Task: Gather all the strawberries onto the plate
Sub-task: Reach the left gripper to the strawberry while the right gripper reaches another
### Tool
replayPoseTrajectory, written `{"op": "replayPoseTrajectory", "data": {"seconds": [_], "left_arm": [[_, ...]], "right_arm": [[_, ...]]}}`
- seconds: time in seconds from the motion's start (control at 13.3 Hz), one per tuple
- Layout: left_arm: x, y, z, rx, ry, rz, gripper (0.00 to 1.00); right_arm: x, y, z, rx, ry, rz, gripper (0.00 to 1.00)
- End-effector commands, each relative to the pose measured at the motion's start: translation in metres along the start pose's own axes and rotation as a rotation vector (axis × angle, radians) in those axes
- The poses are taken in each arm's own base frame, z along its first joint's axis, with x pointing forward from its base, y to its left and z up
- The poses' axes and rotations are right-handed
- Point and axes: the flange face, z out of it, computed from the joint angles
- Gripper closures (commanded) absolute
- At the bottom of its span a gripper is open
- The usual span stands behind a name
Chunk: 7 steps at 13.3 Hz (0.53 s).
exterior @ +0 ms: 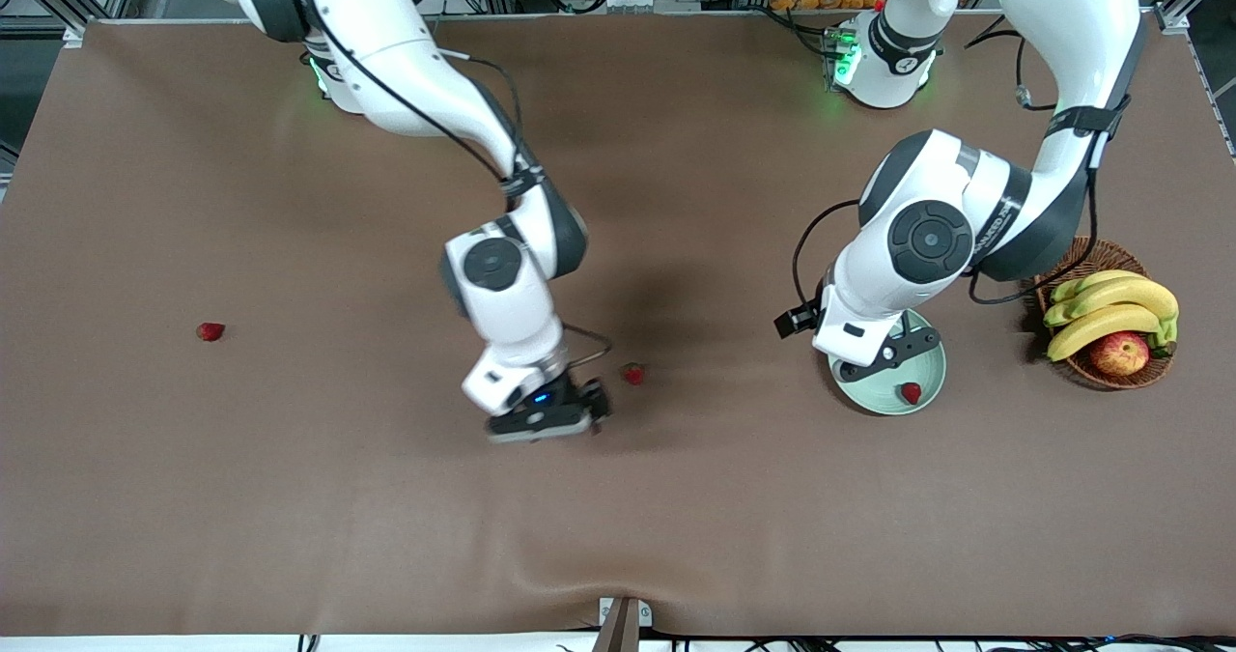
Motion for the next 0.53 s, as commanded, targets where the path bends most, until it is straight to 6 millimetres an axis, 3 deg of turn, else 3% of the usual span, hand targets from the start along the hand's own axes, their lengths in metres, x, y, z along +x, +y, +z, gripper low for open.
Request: {"op": "replayPoseTrajectory", "data": {"seconds": [0.0,0.15,0.23,0.38,0.45], "left_arm": [[0.000,0.012,0.008,-0.027,-0.005,-0.027,0.00],[0.002,0.022,0.029,-0.042,-0.013,-0.001,0.00],[-0.007,0.039,0.036,-0.069,0.000,0.025,0.00],[-0.015,0.059,0.053,-0.112,0.013,0.039,0.00],[-0.018,0.068,0.065,-0.133,0.012,0.047,0.00]], "right_arm": [[0.030,0.070,-0.027,-0.075,-0.056,-0.032,0.00],[0.052,0.137,-0.041,-0.101,-0.108,-0.079,0.00],[0.058,0.170,-0.044,-0.114,-0.133,-0.083,0.00],[0.058,0.236,-0.053,-0.131,-0.157,-0.032,0.00],[0.054,0.258,-0.059,-0.134,-0.169,0.001,0.00]]}}
